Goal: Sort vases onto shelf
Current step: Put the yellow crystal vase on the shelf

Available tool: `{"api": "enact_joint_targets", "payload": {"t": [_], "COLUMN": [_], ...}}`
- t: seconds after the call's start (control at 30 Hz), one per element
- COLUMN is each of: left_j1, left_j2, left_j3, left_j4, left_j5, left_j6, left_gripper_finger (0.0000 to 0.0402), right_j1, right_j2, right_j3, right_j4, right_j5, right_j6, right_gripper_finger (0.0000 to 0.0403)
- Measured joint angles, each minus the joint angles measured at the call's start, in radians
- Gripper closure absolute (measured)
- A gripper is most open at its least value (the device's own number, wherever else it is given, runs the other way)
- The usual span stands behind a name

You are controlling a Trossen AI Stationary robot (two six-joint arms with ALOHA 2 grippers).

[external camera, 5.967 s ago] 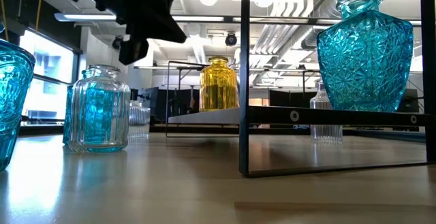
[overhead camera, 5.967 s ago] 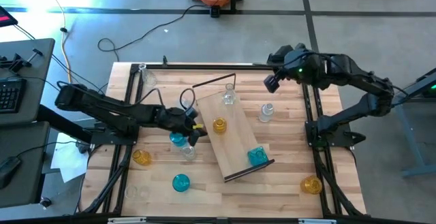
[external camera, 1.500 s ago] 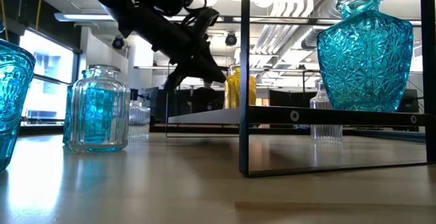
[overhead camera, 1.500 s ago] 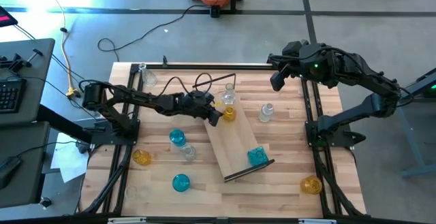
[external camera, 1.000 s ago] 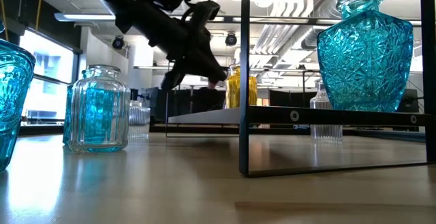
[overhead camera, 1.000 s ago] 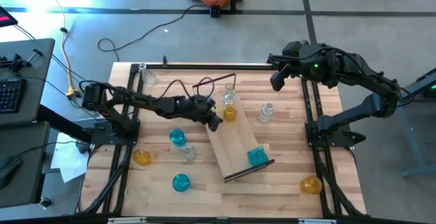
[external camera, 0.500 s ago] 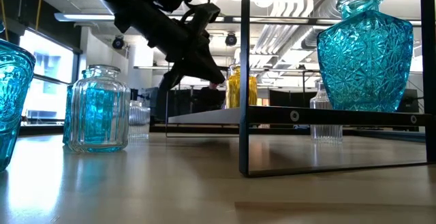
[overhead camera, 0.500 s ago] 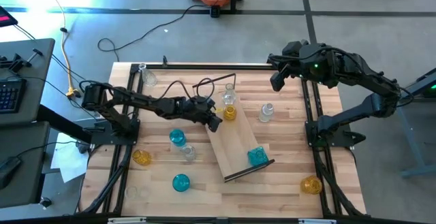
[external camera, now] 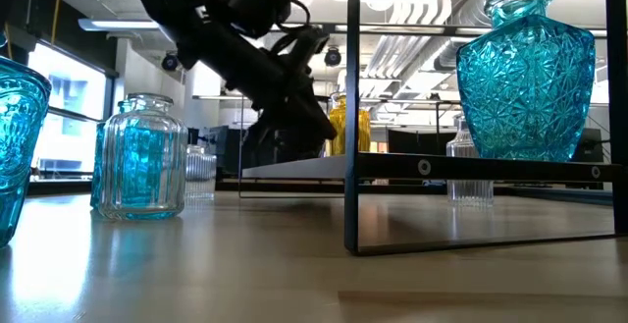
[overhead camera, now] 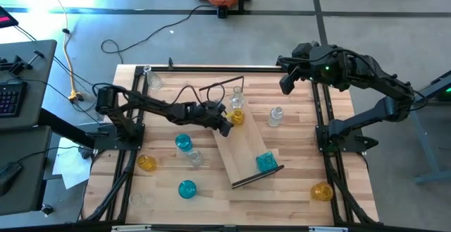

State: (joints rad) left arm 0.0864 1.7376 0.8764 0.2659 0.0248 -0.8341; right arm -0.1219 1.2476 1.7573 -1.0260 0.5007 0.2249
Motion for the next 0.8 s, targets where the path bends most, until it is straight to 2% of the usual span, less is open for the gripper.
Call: {"api": "enact_joint_targets", "payload": {"t": [0.8], "left_j1": [0.065], "left_j2": [0.021], "left_j3": [0.065], "left_j4": [0.014], "left_j5": [0.008], "left_j6": [0.052], "left_gripper_finger": [0.0399], "right_j1": [0.0], "right_j2": [0.0], "right_j3": [0.0], "right_j4": [-0.001], "right_j5": [0.0], "right_j6": [-0.006], "right_gripper_finger": [0.0403]}}
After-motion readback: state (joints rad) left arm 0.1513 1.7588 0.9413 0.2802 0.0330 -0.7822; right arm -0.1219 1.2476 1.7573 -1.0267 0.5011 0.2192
